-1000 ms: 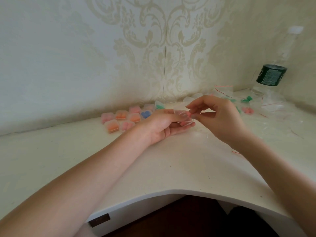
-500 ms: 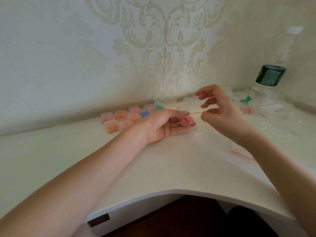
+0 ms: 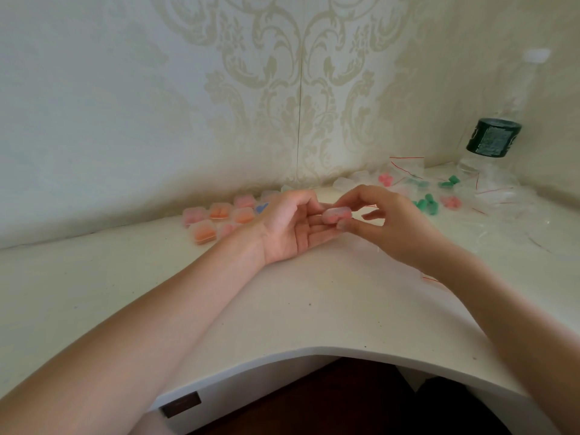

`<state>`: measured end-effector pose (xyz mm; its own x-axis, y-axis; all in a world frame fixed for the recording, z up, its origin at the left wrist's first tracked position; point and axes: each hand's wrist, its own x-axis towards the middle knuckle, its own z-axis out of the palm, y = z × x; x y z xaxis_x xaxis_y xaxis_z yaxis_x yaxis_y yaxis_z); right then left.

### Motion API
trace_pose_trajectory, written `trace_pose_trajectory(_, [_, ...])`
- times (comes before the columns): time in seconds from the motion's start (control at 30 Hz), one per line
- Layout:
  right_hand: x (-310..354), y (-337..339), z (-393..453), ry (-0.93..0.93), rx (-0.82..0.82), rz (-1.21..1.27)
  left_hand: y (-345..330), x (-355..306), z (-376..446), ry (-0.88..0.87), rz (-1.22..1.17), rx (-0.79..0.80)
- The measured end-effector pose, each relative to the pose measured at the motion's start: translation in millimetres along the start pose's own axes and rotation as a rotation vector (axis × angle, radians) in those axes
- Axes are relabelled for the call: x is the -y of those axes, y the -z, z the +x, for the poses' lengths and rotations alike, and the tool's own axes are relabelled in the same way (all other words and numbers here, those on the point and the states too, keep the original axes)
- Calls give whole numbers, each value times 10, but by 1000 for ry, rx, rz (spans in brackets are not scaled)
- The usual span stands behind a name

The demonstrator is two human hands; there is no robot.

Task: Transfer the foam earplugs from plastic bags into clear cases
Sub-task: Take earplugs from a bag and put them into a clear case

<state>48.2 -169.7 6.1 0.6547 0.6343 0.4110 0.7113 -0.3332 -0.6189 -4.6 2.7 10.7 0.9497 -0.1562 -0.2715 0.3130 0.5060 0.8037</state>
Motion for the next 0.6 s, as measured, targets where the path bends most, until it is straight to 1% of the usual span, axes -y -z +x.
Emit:
trace_pose_trajectory(0.1, [-19,-21,26,29,-73,-33,4,-2,4,0,-2,24])
trace_pose_trajectory(0.17, [-41,-16,52,42,-132,-65,-25,8,1,-38,68,28])
trace_pose_trajectory(0.2, [-51,-8,62,45,-148,-78,-43,34,13,-93,157,4])
trace_pose_trajectory(0.3, [-72,5,68,-5,-157,-80,-90,143,59,-354,467,-78])
trace_pose_trajectory(0.37, [-64,10,58,-47,-152,-34,-90,187,69,-503,575,-90])
trace_pose_trajectory(0.4, [-55,15,60,-79,-136,31,-83,185,66,-557,594,-106])
trace_pose_trajectory(0.5, [-19,74,86,-305,-97,360,-19,135,88,-663,622,-219])
trace_pose_trajectory(0.53, [-24,122,90,-358,-111,385,20,124,111,-699,680,-287])
trace_pose_trajectory(0.57, [-41,183,91,-382,-117,316,71,110,132,-740,810,-381])
trace_pose_trajectory(0.6, [-54,247,78,-395,-92,202,124,98,140,-785,1000,-482])
